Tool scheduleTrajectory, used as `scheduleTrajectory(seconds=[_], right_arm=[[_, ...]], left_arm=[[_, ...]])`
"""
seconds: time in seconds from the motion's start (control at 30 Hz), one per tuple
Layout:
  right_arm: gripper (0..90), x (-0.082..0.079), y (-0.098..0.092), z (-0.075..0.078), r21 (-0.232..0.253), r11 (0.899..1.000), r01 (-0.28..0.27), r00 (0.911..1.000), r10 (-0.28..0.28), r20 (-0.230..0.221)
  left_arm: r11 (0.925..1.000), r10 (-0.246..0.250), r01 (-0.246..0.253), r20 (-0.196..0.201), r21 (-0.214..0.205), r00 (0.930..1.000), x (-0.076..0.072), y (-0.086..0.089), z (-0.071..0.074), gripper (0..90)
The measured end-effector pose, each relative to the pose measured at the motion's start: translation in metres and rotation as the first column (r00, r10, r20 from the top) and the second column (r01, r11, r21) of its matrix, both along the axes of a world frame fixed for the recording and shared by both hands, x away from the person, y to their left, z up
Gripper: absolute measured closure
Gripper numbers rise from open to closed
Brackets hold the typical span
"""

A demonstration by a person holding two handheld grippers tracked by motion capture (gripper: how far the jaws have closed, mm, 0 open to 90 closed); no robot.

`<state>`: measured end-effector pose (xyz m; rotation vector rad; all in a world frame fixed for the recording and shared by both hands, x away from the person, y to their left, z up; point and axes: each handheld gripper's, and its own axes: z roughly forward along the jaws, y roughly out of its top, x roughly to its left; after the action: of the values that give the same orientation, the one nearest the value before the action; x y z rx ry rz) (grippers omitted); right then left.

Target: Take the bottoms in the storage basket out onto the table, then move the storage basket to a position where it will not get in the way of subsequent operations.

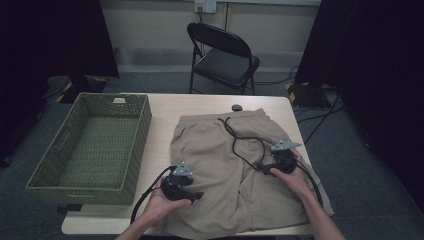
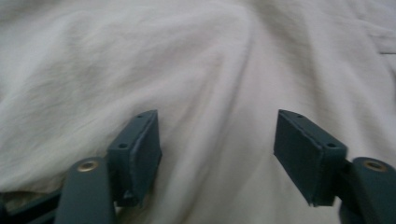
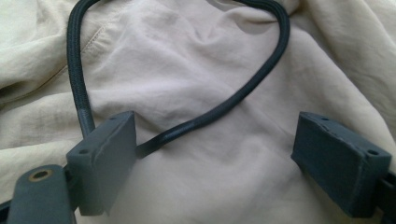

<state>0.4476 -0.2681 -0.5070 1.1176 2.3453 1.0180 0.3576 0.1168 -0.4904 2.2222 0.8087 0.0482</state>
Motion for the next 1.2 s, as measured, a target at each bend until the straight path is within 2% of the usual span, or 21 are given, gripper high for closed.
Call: scheduleTrajectory(seconds=[0.03, 0.1, 0.17, 0.23, 0.27, 0.3, 0.33, 0.4, 0.5, 0.53, 0.63, 0.67, 0.7, 0.77, 0.8, 0.83, 0.87, 0.9, 1.03, 1.13, 1.2], right_arm=[[13.1, -0.001, 0.0, 0.001, -0.005, 1.0, 0.01, 0.9999, -0.01, -0.009], [13.4, -0.004, 0.002, 0.004, -0.03, 0.999, 0.036, 0.9987, -0.037, -0.034], [14.4, -0.009, 0.006, 0.009, -0.026, 0.999, 0.038, 0.9977, -0.039, -0.055], [14.4, -0.012, 0.011, 0.012, -0.023, 0.999, 0.035, 0.9982, -0.036, -0.049], [14.6, -0.017, 0.016, 0.017, -0.017, 1.0, 0.023, 0.9992, -0.024, -0.033], [15.2, -0.027, 0.029, 0.029, 0.019, 1.0, 0.018, 0.9998, -0.018, -0.007], [15.2, -0.027, 0.029, 0.029, 0.019, 1.0, 0.018, 0.9998, -0.018, -0.007], [15.2, -0.037, 0.049, 0.041, 0.063, 0.998, -0.004, 1.0, 0.004, 0.0], [18.6, -0.046, 0.065, 0.047, 0.072, 0.997, -0.031, 0.9995, 0.032, -0.006], [20.7, -0.059, 0.085, 0.053, 0.084, 0.993, -0.082, 0.9966, 0.082, 0.005], [25.2, -0.075, 0.111, 0.056, 0.098, 0.983, -0.155, 0.9879, 0.155, 0.0], [25.2, -0.075, 0.111, 0.056, 0.098, 0.983, -0.155, 0.9879, 0.155, 0.0], [28.1, -0.088, 0.134, 0.057, 0.101, 0.971, -0.217, 0.9758, 0.219, -0.004], [33.3, -0.098, 0.152, 0.058, 0.108, 0.955, -0.276, 0.9604, 0.278, -0.005], [33.3, -0.098, 0.152, 0.058, 0.108, 0.955, -0.276, 0.9604, 0.278, -0.005], [37.7, -0.109, 0.172, 0.059, 0.112, 0.933, -0.342, 0.9389, 0.344, 0.001], [37.7, -0.109, 0.172, 0.059, 0.112, 0.933, -0.342, 0.9389, 0.344, 0.001], [42.3, -0.118, 0.194, 0.06, 0.116, 0.906, -0.407, 0.9125, 0.409, 0.002], [49.9, -0.127, 0.227, 0.055, 0.101, 0.87, -0.483, 0.8741, 0.486, -0.007], [53.8, -0.132, 0.25, 0.049, 0.089, 0.853, -0.515, 0.8547, 0.519, -0.022], [53.6, -0.134, 0.263, 0.044, 0.082, 0.848, -0.523, 0.8493, 0.527, -0.032]], left_arm=[[0.9999, -0.01, 0.01, -0.004, -0.003, 0.9999, 0.0, 0.0, 0.002, 39.1], [0.9997, 0.001, -0.001, 0.012, -0.023, 0.9999, 0.0, 0.004, 0.007, 37.4], [0.999, 0.025, -0.023, 0.031, -0.038, 0.9992, 0.003, 0.011, 0.012, 37.8], [0.9985, 0.041, -0.04, 0.046, -0.039, 0.9981, 0.005, 0.016, 0.014, 39.3], [0.997, 0.066, -0.064, 0.057, -0.045, 0.9962, 0.008, 0.022, 0.016, 39.3], [0.9955, 0.088, -0.086, 0.053, -0.041, 0.9947, 0.013, 0.029, 0.017, 40.4], [0.9955, 0.088, -0.086, 0.053, -0.041, 0.9947, 0.013, 0.029, 0.017, 41.8], [0.994, 0.106, -0.105, 0.06, -0.032, 0.9925, 0.018, 0.035, 0.015, 45.5], [0.9924, 0.121, -0.12, 0.064, -0.029, 0.9905, 0.023, 0.041, 0.015, 46.5], [0.9923, 0.123, -0.121, 0.074, -0.027, 0.9897, 0.025, 0.043, 0.016, 49.0], [0.9894, 0.143, -0.141, 0.084, -0.036, 0.9861, 0.028, 0.048, 0.017, 49.4], [0.9894, 0.143, -0.141, 0.084, -0.036, 0.9861, 0.028, 0.048, 0.017, 49.6], [0.9889, 0.147, -0.146, 0.076, -0.029, 0.9861, 0.029, 0.051, 0.016, 50.2], [0.988, 0.154, -0.153, 0.08, -0.022, 0.9848, 0.031, 0.054, 0.016, 50.7], [0.988, 0.154, -0.153, 0.08, -0.022, 0.9848, 0.031, 0.054, 0.016, 51.7], [0.9854, 0.17, -0.168, 0.072, -0.027, 0.9829, 0.031, 0.055, 0.014, 52.6], [0.9854, 0.17, -0.168, 0.072, -0.027, 0.9829, 0.031, 0.055, 0.014, 52.7], [0.9864, 0.164, -0.164, 0.066, -0.013, 0.9843, 0.032, 0.055, 0.012, 52.8], [0.9876, 0.157, -0.157, 0.063, -0.005, 0.9856, 0.033, 0.054, 0.011, 54.0], [0.9884, 0.15, -0.151, 0.06, 0.018, 0.9869, 0.033, 0.053, 0.008, 54.3], [0.9886, 0.144, -0.146, 0.059, 0.036, 0.9878, 0.033, 0.05, 0.005, 54.1]])
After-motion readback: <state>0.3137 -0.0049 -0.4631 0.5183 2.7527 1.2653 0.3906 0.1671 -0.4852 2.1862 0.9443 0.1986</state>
